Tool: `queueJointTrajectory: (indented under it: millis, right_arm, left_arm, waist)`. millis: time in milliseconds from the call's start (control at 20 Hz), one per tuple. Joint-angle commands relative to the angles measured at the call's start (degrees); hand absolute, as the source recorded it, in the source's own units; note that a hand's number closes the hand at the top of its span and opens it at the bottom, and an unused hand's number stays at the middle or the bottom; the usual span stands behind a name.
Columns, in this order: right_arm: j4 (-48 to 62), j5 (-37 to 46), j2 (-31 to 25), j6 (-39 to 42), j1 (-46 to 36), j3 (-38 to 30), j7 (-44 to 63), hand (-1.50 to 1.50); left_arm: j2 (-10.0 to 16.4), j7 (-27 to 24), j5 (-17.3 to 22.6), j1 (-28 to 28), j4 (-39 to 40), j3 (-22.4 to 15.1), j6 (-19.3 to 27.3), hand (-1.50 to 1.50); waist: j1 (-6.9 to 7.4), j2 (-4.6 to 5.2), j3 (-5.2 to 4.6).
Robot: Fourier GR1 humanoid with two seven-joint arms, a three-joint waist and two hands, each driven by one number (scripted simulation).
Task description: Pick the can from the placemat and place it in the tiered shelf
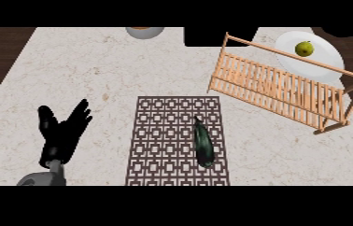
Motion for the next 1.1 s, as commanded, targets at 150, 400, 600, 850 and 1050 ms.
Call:
queueJointTrajectory:
  millis: [150, 400, 600, 850, 1050]
  right_arm:
    - [7.0, 3.0, -0.4, 1.2, -0.3, 0.3, -0.4, 1.5]
    - [10.3, 4.8, -1.2, -1.2, 3.3, -1.3, -6.4, 1.5]
    - [14.0, 6.6, -0.3, -4.9, 2.6, -1.6, -10.5, 1.5]
    - [21.4, 5.8, -1.0, -7.2, -0.2, -3.9, -16.6, 1.5]
    - [16.1, 3.7, -1.5, -5.2, 4.8, -5.2, -17.4, 1.5]
  left_arm:
    - [0.3, 1.4, -0.1, -2.0, 0.2, 1.0, -0.4, 0.0]
    - [-0.3, -3.5, -0.2, 3.4, 0.1, 0.8, -3.2, 0.0]
    - [-1.2, -0.4, -1.4, -2.0, 1.7, 1.0, -1.2, 0.0]
    - [-1.5, -0.3, -1.8, 1.2, -1.1, 0.6, -1.8, 0.0]
    - [-3.6, 2.3, -3.9, -1.9, -1.2, -0.4, 1.7, 0.0]
  waist:
    - [0.51, 0.13, 0.02]
    - [0.55, 0.16, 0.01]
    - [0.47, 0.21, 0.02]
    - [0.77, 0.2, 0.03]
    - [0.29, 0.1, 0.04]
